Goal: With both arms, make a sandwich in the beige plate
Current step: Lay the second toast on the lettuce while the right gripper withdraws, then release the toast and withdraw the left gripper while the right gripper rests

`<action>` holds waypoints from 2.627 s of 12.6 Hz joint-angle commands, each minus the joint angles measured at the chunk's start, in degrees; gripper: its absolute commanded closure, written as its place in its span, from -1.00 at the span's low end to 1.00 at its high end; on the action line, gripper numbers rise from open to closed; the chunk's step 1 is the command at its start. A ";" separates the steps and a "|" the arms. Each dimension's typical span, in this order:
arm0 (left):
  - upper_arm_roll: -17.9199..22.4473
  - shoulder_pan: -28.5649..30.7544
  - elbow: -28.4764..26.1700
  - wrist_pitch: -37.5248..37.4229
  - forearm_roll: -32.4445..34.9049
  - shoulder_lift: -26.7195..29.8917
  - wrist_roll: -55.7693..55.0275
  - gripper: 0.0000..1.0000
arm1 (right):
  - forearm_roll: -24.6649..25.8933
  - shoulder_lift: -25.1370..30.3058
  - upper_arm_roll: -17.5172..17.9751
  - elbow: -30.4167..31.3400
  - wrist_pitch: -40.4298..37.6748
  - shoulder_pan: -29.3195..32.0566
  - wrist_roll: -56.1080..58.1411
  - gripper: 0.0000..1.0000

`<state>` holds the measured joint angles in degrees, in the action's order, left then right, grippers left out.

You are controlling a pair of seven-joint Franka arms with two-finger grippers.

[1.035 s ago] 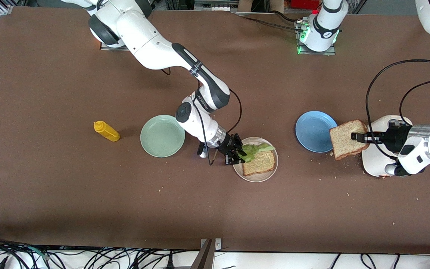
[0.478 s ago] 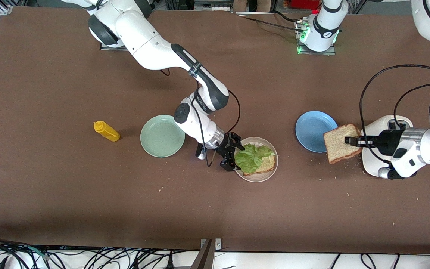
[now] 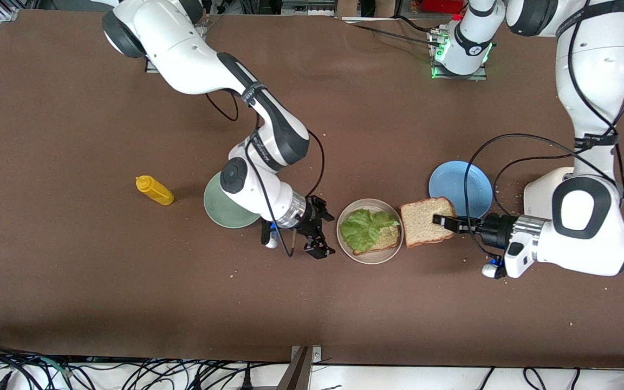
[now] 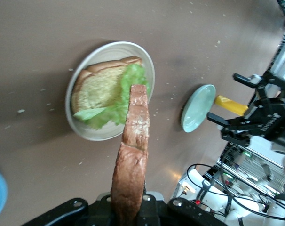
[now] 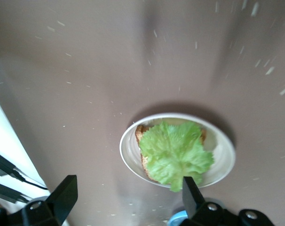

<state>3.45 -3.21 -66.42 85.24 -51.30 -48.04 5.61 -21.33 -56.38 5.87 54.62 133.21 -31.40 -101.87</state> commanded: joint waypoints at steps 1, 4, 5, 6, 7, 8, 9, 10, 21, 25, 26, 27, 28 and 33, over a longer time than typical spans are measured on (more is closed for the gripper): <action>0.41 -3.98 -1.25 3.77 -4.77 -1.08 4.76 1.00 | 6.11 5.99 0.11 1.98 -11.96 2.82 9.45 -0.97; 0.41 -10.21 -3.45 8.96 -5.04 -1.26 4.94 1.00 | 6.57 10.22 0.11 2.07 -23.92 7.74 22.63 -0.97; 0.41 -11.19 -4.41 10.55 -5.30 -1.35 4.94 1.00 | 6.57 11.89 -0.16 2.07 -28.23 9.50 28.33 -0.97; 0.41 -11.55 -4.51 10.91 -4.96 -1.53 4.94 1.00 | 6.57 13.38 -1.46 2.07 -32.97 10.47 34.13 -0.97; 0.41 -12.16 -4.68 10.91 -4.78 -2.05 4.94 1.00 | 6.57 14.88 -4.09 2.07 -37.80 10.74 41.41 -0.97; 0.41 -12.17 -4.86 11.00 -4.78 -2.75 5.03 1.00 | 6.57 16.20 -7.07 2.07 -42.29 10.75 49.06 -0.97; 0.50 -12.17 -4.95 11.00 -4.60 -3.11 5.03 1.00 | 6.66 17.17 -9.89 2.07 -45.64 10.75 55.48 -0.97; 0.50 -12.17 -5.12 11.00 -4.60 -3.28 5.03 1.00 | 7.53 18.31 -12.00 2.07 -47.85 10.75 61.20 -0.97; 2.08 -11.20 -5.39 14.87 -1.09 -4.78 4.68 -1.00 | 15.71 30.51 -20.81 15.04 -45.89 11.01 99.49 -0.93; 3.58 -8.66 -4.43 14.52 4.35 -3.81 4.15 -1.00 | 15.62 39.05 -20.72 31.23 -30.05 10.92 99.50 -0.95; 3.84 -7.35 -4.34 14.34 6.28 -3.29 4.24 -1.00 | 15.71 38.97 -20.90 30.73 -30.20 11.18 99.49 -0.98; 3.84 -5.86 -4.33 14.25 9.52 -2.41 4.15 -1.00 | 15.88 38.89 -20.99 30.55 -30.20 11.27 99.41 -0.99; 3.84 -4.54 -4.33 13.90 13.12 -1.10 4.15 -1.00 | 15.80 38.80 -21.42 30.20 -30.38 11.27 98.80 -0.99; 3.84 1.18 -4.25 6.36 34.81 8.38 4.06 -1.00 | 14.05 38.45 -22.22 28.28 -31.87 12.24 99.23 -1.00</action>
<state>7.57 -3.15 -69.46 94.36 -23.67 -44.59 9.39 -6.06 -19.58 -16.46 82.35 101.52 -19.31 -3.36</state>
